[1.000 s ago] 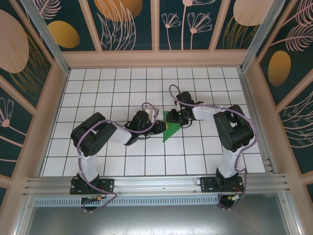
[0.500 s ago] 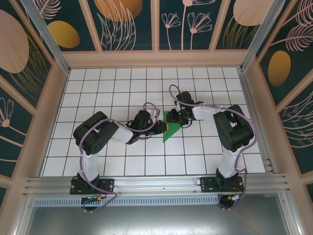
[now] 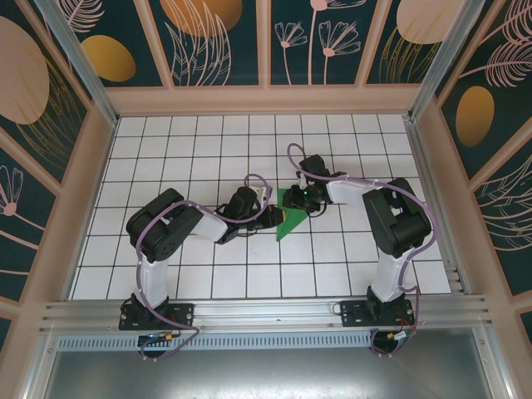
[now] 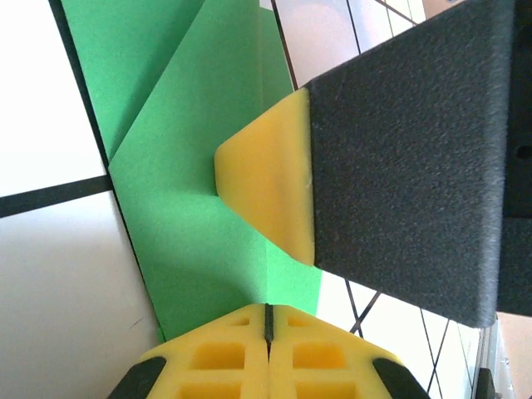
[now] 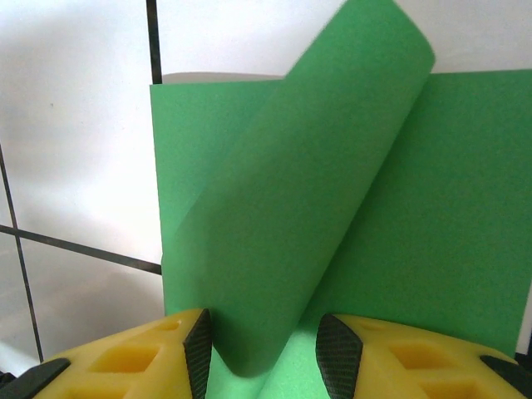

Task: Fold a paper plane with a square sheet of paper (pick it up from the middle)
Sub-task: Fourth fold the wing at the center of the table.

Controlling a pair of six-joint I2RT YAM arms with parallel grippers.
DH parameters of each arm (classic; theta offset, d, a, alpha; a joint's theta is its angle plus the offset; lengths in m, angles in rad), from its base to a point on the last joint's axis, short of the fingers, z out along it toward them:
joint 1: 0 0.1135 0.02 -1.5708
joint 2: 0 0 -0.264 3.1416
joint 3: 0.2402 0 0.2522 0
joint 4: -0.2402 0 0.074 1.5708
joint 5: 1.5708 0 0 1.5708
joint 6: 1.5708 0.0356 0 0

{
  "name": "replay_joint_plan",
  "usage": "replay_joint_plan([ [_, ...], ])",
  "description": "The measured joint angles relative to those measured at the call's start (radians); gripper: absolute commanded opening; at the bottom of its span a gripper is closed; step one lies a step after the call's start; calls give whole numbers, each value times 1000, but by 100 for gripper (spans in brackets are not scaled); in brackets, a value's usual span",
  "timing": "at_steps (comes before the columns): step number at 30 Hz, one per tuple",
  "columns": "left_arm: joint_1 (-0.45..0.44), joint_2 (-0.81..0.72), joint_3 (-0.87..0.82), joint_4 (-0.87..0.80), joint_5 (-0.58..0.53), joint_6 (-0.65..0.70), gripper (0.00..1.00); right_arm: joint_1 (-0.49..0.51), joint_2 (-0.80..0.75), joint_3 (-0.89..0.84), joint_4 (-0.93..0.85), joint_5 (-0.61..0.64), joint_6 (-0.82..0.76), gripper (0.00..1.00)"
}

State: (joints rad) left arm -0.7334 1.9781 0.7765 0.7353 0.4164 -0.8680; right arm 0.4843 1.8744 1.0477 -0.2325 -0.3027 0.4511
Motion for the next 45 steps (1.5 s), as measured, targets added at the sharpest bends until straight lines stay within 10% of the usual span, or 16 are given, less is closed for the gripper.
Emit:
replay_joint_plan([
  [45,0,14,12,-18,0,2,4,3,16,19,-20,22,0,39],
])
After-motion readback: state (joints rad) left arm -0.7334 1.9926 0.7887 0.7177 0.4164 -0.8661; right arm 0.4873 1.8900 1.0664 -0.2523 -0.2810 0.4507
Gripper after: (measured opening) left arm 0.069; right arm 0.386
